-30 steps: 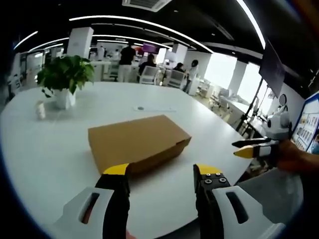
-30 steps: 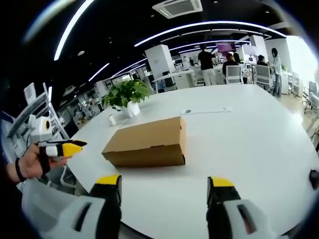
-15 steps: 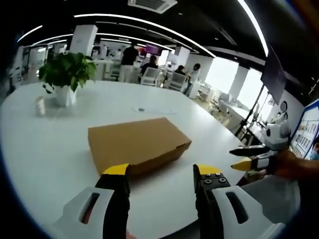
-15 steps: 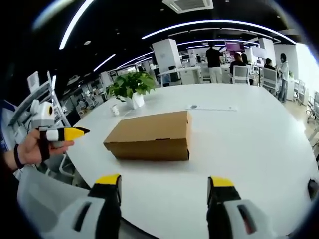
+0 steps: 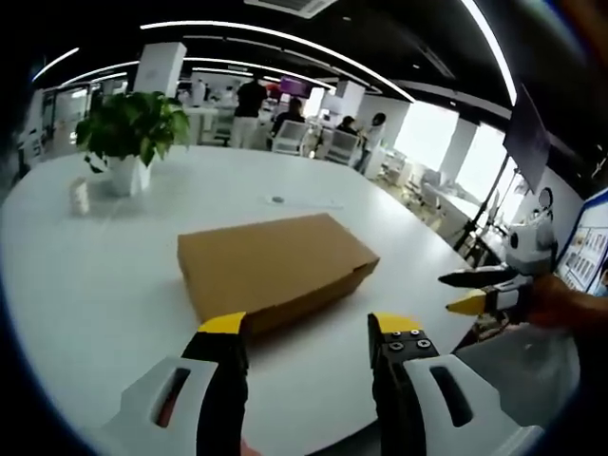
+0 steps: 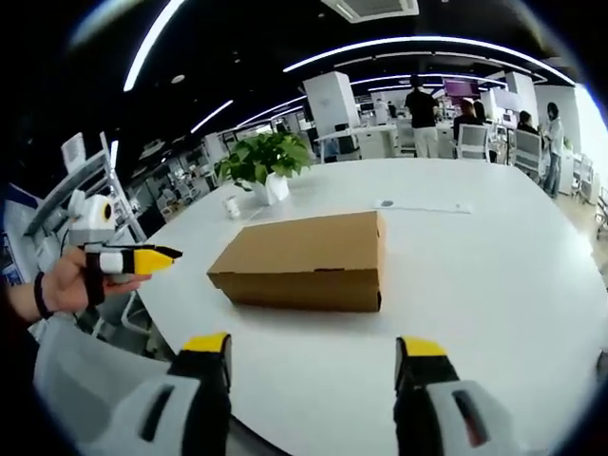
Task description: Operate the shoe box by opening the lid, removing the specified soft item, and placing it in the target area until the item is outside and the box remains undamaged.
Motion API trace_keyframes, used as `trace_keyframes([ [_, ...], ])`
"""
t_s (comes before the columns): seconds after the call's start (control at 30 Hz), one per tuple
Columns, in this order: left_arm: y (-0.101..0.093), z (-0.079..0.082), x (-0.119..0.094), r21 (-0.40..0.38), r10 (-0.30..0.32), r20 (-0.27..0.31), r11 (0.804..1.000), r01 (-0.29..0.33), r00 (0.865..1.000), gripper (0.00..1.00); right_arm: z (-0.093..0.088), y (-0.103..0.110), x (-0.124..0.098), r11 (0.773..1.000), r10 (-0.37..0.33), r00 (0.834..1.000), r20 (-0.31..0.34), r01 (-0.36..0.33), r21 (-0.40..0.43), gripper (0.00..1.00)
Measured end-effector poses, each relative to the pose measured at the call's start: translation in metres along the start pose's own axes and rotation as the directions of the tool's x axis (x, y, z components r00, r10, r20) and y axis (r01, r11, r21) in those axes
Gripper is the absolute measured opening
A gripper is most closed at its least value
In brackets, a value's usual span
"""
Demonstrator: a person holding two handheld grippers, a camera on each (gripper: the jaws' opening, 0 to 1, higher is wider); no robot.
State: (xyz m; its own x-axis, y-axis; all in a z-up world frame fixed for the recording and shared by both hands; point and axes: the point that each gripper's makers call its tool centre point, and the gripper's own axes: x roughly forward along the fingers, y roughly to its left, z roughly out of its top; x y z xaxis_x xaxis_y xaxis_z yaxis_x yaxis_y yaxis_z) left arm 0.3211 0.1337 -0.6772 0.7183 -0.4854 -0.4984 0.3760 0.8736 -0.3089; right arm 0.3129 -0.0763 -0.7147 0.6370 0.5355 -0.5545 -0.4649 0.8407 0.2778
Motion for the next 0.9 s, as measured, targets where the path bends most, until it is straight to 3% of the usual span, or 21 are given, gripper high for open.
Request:
trace_keyframes([
  [0.37,0.024,-0.015,0.006,-0.018,0.029,-0.041,0.999,-0.03,0.999,0.5,-0.001,-0.003,0.023,0.999,0.015,1.0,-0.004,-0.015,0.052,0.65],
  [0.9,0.047,-0.026,0.023,-0.02,0.042,-0.08,0.999,-0.044,0.996,0.5,0.004,-0.017,0.054,0.998,0.008,1.0,-0.03,-0.007,0.055,0.64],
])
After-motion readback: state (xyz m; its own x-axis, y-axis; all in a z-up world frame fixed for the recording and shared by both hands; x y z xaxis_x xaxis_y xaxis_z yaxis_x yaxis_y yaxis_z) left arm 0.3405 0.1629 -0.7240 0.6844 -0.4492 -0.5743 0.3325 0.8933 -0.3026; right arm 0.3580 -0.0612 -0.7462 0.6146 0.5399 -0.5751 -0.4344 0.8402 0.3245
